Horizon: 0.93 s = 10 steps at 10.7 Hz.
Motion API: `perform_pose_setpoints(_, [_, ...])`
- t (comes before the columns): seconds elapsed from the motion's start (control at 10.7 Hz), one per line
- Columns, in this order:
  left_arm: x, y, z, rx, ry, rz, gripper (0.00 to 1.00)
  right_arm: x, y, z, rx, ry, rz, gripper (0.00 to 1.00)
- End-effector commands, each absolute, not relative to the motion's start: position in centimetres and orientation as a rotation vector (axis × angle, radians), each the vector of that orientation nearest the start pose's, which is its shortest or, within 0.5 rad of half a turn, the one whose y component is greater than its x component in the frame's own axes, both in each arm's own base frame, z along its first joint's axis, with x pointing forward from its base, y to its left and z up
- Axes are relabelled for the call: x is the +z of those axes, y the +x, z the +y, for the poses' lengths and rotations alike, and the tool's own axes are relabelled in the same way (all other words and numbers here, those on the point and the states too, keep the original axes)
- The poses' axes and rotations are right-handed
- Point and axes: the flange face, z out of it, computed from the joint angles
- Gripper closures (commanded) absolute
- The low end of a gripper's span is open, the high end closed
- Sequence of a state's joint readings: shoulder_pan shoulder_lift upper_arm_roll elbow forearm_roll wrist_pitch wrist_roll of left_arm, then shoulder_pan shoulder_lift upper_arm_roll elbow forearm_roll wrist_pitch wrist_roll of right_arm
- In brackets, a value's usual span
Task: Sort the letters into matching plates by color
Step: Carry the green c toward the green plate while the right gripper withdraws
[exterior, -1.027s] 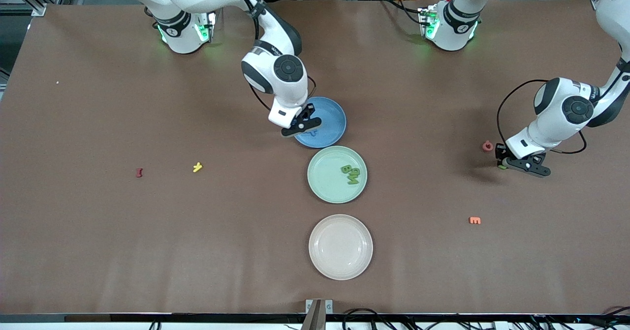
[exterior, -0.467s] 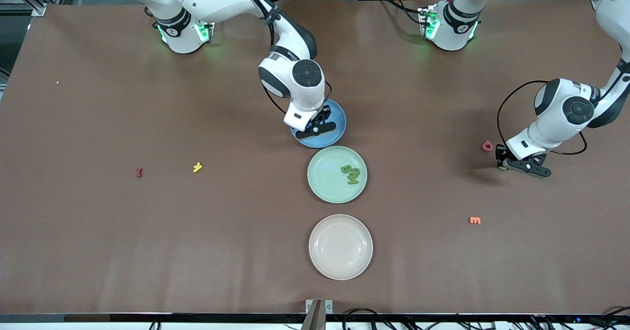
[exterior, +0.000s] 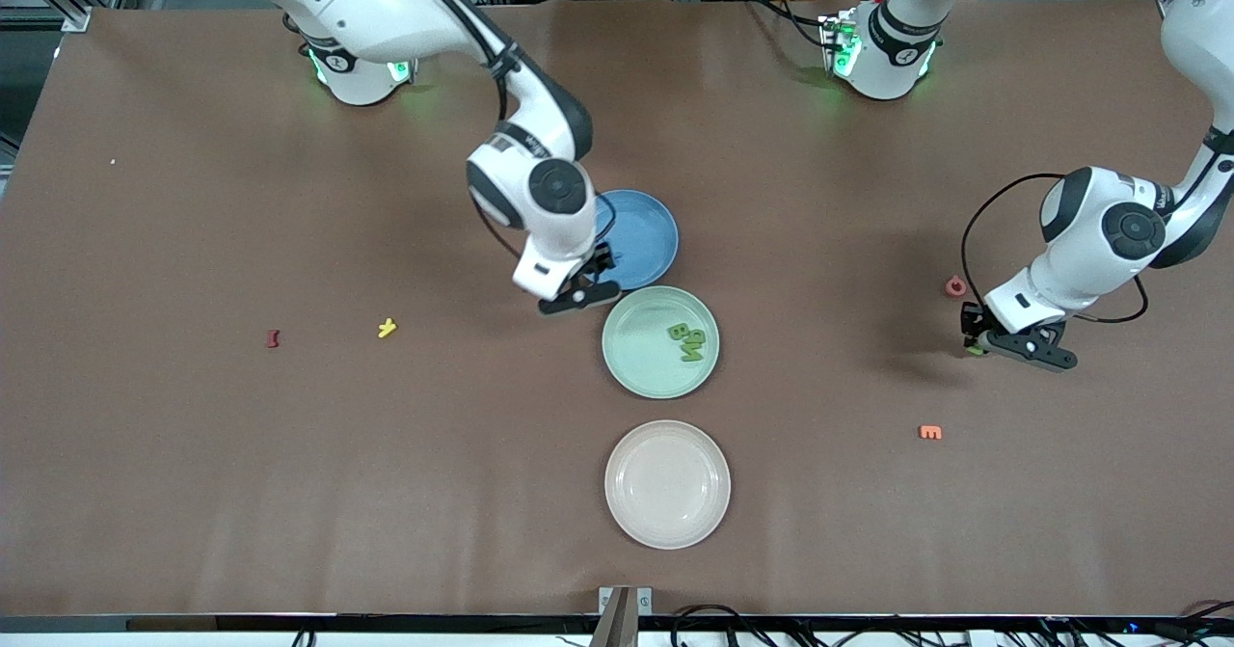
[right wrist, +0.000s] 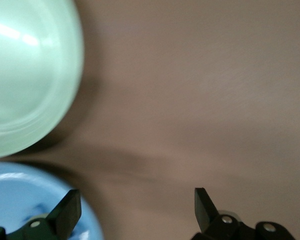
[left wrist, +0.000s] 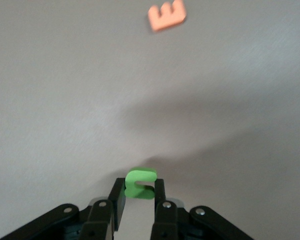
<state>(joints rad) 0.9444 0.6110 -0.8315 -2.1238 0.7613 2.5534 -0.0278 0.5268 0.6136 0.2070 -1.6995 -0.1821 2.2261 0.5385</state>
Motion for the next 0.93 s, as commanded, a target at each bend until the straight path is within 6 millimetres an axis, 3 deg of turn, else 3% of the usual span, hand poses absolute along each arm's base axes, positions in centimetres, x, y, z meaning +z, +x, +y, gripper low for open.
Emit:
perform_pose_setpoints(0.0, [24.7, 60.3, 1.3, -0.121, -3.105, 0.514, 1.0, 26.7, 57.3, 34.4, 0.055, -3.167, -0.472, 0.0])
perform_pose_setpoints(0.37, [27.6, 62.1, -7.8, -0.035, -3.086, 0.341, 1.0, 27.3, 63.8, 19.9, 0.063, -3.17, -0.454, 0.0])
perform_pose_setpoints(0.75, [29.2, 61.7, -16.1, 0.01, -3.12, 0.165, 1.0, 28.0, 66.5, 8.4, 0.06, -3.178, -0.471, 0.0])
perform_pose_setpoints(0.84, [29.4, 61.5, -18.2, 0.009, -3.121, 0.12, 1.0, 28.2, 66.7, 6.5, 0.06, -3.19, -0.447, 0.0])
